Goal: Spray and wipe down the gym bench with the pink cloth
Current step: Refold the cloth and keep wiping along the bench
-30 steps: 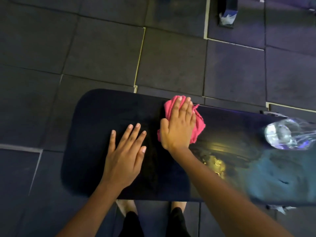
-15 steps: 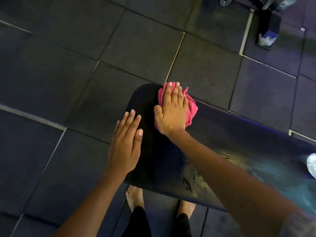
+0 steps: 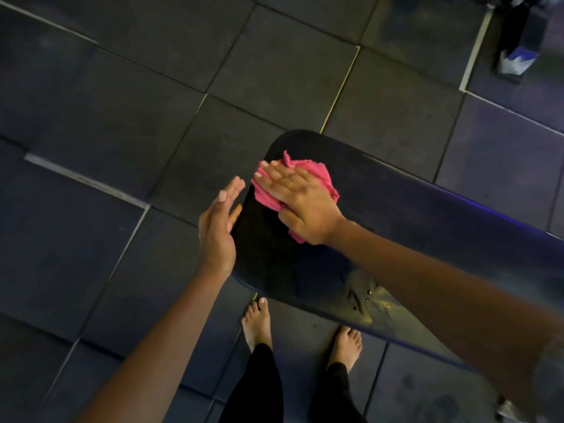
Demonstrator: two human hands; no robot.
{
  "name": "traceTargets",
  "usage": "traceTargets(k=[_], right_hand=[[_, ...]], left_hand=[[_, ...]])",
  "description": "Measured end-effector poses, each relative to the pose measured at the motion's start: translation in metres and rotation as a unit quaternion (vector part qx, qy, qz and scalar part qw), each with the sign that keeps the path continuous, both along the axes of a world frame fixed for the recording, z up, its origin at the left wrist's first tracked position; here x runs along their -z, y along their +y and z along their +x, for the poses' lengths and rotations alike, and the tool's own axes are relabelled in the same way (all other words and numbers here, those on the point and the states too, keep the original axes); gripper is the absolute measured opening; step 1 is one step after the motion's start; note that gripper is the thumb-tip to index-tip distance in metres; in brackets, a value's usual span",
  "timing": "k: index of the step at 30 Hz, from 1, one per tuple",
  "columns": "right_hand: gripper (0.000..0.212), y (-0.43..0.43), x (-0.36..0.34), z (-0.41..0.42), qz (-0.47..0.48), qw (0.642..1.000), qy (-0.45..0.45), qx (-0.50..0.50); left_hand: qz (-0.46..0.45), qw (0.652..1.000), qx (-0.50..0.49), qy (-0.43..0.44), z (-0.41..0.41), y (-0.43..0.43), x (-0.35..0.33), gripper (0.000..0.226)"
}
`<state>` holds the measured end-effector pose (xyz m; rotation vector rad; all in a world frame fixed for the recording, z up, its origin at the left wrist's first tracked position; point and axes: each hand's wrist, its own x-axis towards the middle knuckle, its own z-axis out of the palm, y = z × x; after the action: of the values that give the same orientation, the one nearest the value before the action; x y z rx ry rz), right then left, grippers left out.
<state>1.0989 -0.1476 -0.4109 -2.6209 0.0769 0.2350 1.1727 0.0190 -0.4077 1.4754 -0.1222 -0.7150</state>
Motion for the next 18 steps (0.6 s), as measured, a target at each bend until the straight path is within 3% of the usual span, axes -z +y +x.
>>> traceTargets(k=[6,12,18], right_hand=[[0.072,0.057,0.006,-0.041,0.027,0.994,-0.009,-0.109],[0.065,0.071,0.005,-0.065,0.034,0.989,-0.048,-0.139],[0.058,0.073,0.007,-0.121,0.054,0.977,-0.028,-0.206]], left_hand=[[0.03,0.999,0.015,-0.023,-0.012,0.011,-0.004,0.055],[0.149,0.962,0.147,-0.174,-0.026,0.031,-0.002,0.049],[0.135,0.962,0.152,-0.18,-0.041,0.035,-0.005,0.05]])
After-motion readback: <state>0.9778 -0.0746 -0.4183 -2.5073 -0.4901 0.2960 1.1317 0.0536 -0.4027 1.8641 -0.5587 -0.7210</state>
